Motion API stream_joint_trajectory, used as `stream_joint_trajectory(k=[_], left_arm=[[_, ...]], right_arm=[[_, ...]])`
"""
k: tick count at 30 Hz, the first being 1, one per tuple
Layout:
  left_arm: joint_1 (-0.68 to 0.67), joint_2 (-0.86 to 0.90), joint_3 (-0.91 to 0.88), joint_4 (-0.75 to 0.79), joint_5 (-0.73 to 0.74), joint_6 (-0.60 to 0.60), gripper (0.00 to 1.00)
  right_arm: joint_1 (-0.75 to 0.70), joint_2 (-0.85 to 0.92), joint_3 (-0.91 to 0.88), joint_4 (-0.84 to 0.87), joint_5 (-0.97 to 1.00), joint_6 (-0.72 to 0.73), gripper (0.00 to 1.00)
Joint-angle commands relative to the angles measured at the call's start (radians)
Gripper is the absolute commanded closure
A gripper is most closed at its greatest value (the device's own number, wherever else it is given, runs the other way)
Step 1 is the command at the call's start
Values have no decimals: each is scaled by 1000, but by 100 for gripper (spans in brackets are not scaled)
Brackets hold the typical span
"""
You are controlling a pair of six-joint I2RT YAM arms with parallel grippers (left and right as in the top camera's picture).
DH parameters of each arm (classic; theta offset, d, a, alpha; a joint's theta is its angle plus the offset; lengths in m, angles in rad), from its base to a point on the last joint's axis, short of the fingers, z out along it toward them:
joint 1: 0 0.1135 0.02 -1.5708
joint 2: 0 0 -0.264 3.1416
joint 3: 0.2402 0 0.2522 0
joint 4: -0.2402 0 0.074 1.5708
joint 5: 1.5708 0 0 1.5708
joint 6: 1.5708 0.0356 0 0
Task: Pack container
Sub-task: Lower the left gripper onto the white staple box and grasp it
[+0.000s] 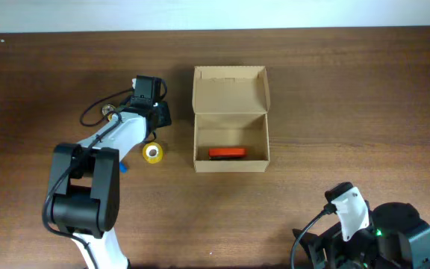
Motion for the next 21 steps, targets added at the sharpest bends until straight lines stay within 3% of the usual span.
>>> stream_joint_trajectory(k=[1, 10, 16, 21], left_arm=[[5, 14, -3, 5, 4, -6, 45], [6, 43, -3, 12, 4, -6, 47], [6, 55, -3, 15, 5, -6, 52], [5, 64, -3, 16, 23, -6, 62]], right_arm=[[-1, -2, 0, 4, -10, -6, 1], [-1, -2, 0, 4, -10, -6, 1], [-1, -2, 0, 4, -10, -6, 1], [-1, -2, 0, 4, -10, -6, 1]])
